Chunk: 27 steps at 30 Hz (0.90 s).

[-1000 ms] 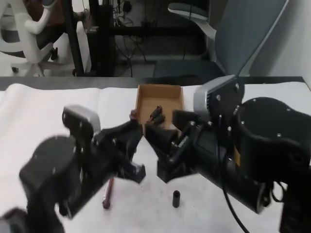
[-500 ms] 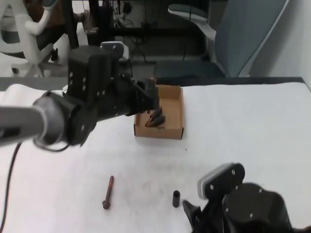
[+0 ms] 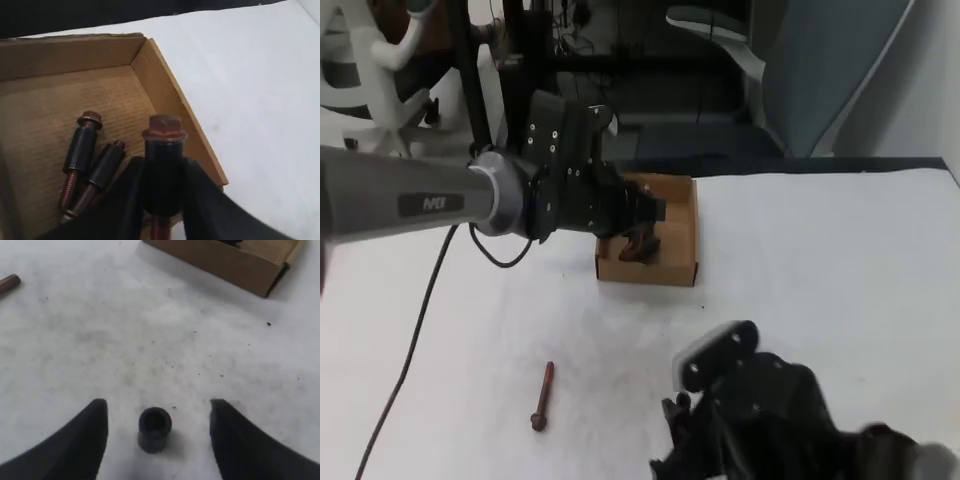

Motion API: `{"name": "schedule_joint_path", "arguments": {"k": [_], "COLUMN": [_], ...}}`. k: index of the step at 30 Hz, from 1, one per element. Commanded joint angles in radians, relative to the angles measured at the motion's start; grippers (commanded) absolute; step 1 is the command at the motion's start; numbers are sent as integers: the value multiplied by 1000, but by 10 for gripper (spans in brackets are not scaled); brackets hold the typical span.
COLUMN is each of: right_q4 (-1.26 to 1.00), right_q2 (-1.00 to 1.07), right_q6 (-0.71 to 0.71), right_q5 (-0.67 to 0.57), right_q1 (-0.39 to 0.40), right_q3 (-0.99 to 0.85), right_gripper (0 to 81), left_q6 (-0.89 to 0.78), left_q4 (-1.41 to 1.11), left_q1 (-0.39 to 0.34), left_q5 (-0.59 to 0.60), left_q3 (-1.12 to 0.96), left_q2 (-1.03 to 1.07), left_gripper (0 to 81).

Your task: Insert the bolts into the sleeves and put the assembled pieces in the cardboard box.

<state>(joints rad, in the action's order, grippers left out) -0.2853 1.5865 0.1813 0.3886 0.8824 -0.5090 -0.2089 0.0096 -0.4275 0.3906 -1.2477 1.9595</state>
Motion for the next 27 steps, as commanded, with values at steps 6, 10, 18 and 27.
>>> {"name": "schedule_joint_path", "arguments": {"k": [6, 10, 18, 27], "right_q4": [274, 270, 285, 787], "right_q2": [101, 104, 106, 11], "right_q6": [-6, 9, -10, -8], "right_q5": [61, 70, 32, -7], "right_q1": [-45, -64, -72, -75], "right_q3": [-160, -165, -165, -294], "right_gripper": [560, 479, 6, 6], "left_q6": [1, 28, 32, 82], "left_q4": [-10, -10, 13, 280], "left_q1": [0, 0, 2, 10], "left_q5": [46, 46, -70, -43], "left_q3": [-89, -97, -105, -276], "left_q2": [-14, -14, -14, 113], "left_gripper": [18, 18, 18, 18]}}
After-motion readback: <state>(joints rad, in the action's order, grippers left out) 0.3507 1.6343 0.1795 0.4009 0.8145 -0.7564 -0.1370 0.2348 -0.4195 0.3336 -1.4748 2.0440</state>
